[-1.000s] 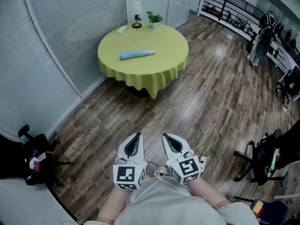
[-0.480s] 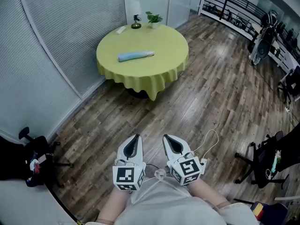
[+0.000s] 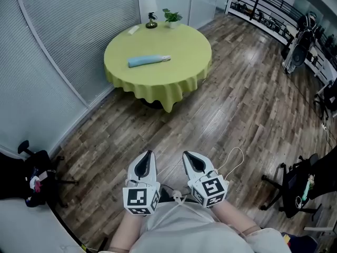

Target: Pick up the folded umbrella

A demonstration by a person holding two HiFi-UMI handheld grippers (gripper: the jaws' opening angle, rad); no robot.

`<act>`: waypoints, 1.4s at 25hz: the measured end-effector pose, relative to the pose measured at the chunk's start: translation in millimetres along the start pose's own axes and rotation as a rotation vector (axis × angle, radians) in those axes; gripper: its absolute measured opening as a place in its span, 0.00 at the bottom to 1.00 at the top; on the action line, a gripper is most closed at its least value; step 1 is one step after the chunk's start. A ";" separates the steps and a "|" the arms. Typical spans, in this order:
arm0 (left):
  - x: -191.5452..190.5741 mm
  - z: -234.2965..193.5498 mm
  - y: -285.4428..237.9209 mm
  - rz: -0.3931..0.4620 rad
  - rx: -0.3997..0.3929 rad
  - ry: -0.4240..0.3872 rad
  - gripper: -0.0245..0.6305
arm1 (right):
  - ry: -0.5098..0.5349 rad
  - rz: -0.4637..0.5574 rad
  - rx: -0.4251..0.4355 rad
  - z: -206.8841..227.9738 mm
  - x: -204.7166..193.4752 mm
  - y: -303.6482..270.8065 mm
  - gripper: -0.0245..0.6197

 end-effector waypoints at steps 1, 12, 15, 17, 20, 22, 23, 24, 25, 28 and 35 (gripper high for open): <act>-2.3 -1.9 -3.8 -0.005 0.004 0.000 0.05 | -0.002 -0.009 -0.002 4.1 -3.1 -3.6 0.04; -20.9 -67.2 -95.8 -0.019 -0.002 0.027 0.05 | -0.014 -0.039 -0.032 37.3 -16.7 -105.2 0.04; -18.7 -99.9 -133.7 -0.018 -0.031 0.033 0.05 | -0.021 -0.046 -0.067 44.2 -17.4 -151.4 0.04; -15.8 -127.2 -161.4 -0.018 -0.044 0.039 0.05 | -0.020 -0.049 -0.081 45.7 -16.2 -187.5 0.04; -13.9 -169.8 -203.8 -0.029 -0.080 0.051 0.05 | -0.020 -0.050 -0.116 47.6 -14.4 -245.3 0.04; -12.5 -200.0 -230.3 -0.036 -0.108 0.054 0.05 | -0.022 -0.047 -0.140 46.7 -13.3 -285.7 0.04; -11.7 -215.2 -243.1 -0.039 -0.121 0.057 0.05 | -0.021 -0.044 -0.149 45.6 -12.5 -306.0 0.04; -11.0 -229.4 -255.0 -0.043 -0.135 0.062 0.05 | -0.020 -0.043 -0.156 44.1 -11.9 -325.2 0.04; -10.5 -242.3 -265.4 -0.046 -0.150 0.067 0.05 | -0.019 -0.041 -0.163 42.7 -11.6 -342.6 0.04; -12.0 -275.4 -291.5 -0.052 -0.181 0.069 0.05 | -0.017 -0.038 -0.181 41.8 -12.2 -386.3 0.04; -31.7 -327.7 -341.8 -0.077 -0.165 0.082 0.05 | -0.029 -0.062 -0.184 54.8 -25.3 -455.6 0.04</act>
Point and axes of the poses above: the fingertips, and each gripper's own axes: y backward along the fingers, z to its right, x out of its top, the point moved 1 cm from there along y, backward along the fingers, and after that the axes turned 15 degrees about z, right-handed, at the moved point
